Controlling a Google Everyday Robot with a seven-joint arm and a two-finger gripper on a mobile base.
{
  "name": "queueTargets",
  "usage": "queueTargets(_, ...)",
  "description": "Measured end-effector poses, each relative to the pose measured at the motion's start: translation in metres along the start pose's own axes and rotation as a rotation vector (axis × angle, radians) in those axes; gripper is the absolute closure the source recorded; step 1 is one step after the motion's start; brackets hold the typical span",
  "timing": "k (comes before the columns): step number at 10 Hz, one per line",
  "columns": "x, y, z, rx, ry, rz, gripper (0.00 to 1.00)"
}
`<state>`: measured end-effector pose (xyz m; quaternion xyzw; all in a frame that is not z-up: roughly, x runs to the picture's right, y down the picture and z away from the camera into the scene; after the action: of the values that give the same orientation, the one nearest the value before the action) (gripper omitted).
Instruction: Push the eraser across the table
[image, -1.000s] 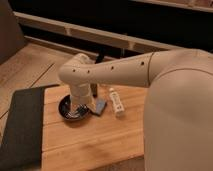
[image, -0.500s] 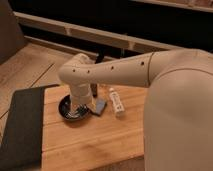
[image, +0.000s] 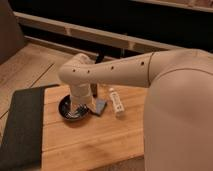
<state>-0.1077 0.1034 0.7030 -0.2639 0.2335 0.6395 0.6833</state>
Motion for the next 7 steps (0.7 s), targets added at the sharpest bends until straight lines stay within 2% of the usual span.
queueTargets(3,0.0000,0.0000,0.0000,0.000,0.000,0.000,0.36)
queueTargets(4,0.0000,0.0000,0.0000,0.000,0.000,0.000,0.42)
queueTargets(7,0.0000,0.0000,-0.0001,0.000,0.000,0.000,0.74)
